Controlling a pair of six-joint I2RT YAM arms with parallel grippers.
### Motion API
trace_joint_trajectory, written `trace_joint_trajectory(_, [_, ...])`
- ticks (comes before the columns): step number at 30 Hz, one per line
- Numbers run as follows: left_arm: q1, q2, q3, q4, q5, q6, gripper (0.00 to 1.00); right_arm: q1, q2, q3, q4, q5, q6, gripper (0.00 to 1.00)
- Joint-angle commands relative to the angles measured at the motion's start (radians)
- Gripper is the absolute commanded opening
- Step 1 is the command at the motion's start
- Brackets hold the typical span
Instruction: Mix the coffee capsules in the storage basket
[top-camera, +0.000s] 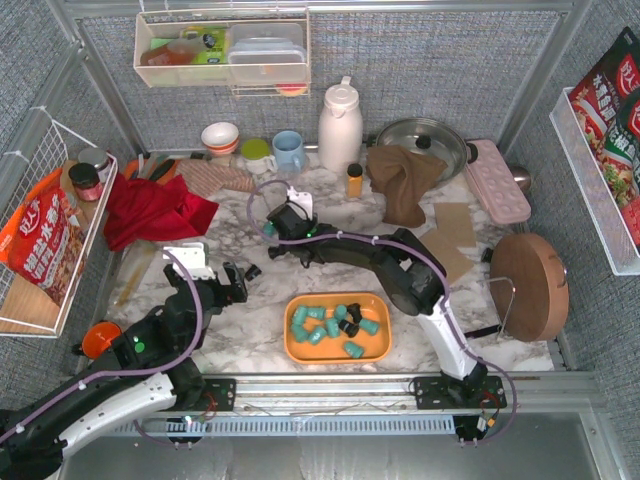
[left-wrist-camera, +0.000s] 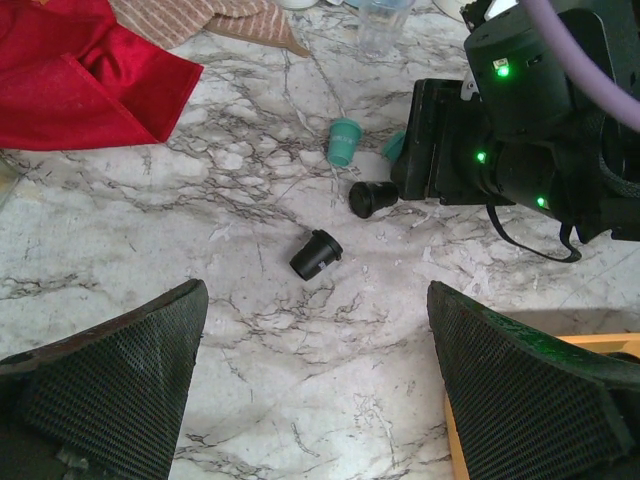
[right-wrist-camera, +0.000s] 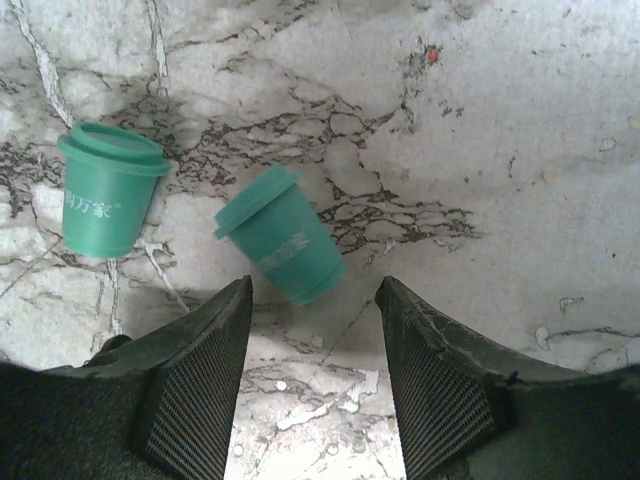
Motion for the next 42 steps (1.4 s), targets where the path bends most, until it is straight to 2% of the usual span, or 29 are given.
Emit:
trace_joint_trajectory(1, [-0.001, -0.002, 0.006, -0.003, -0.016, -0.001, 0.99, -0.001, 0.022, 0.021, 0.018, 0.015, -0.012, 0.58])
trace_joint_trajectory(6, [-0.001, -0.002, 0.006, -0.003, -0.016, -0.001, 0.99, -0.011, 0.036, 0.030, 0.023, 0.008, -0.039, 0.56])
trace_joint_trajectory(10, [-0.001, -0.002, 0.005, -0.003, -0.018, -0.001, 0.99, -0.028, 0.040, 0.035, 0.048, -0.095, -0.155, 0.55])
trace_joint_trajectory(15, [-0.001, -0.004, 0.005, -0.003, -0.019, -0.003, 0.99, -0.054, 0.029, 0.066, -0.067, -0.150, -0.217, 0.55])
trace_joint_trajectory(19, [-0.001, -0.004, 0.003, 0.000, -0.021, 0.000, 0.99, -0.071, 0.010, 0.039, -0.076, -0.183, -0.265, 0.57])
trace_joint_trajectory(24, [-0.001, -0.001, 0.001, 0.002, -0.021, 0.000, 0.99, -0.109, 0.033, 0.076, -0.117, -0.378, -0.416, 0.60])
trace_joint_trajectory(30, [-0.001, -0.002, 0.000, 0.005, -0.026, 0.004, 0.99, -0.123, 0.073, 0.124, -0.159, -0.445, -0.576, 0.61])
trace_joint_trajectory(34, [-0.001, -0.001, 0.000, 0.004, -0.027, 0.002, 0.99, -0.146, 0.119, 0.197, -0.225, -0.541, -0.573, 0.61])
trace_joint_trajectory(39, [-0.001, -0.003, -0.003, 0.004, -0.029, 0.000, 0.99, -0.146, 0.126, 0.199, -0.219, -0.513, -0.545, 0.58])
trace_joint_trajectory(42, [-0.001, -0.001, -0.002, 0.005, -0.030, 0.000, 0.99, -0.146, 0.130, 0.200, -0.216, -0.510, -0.537, 0.48])
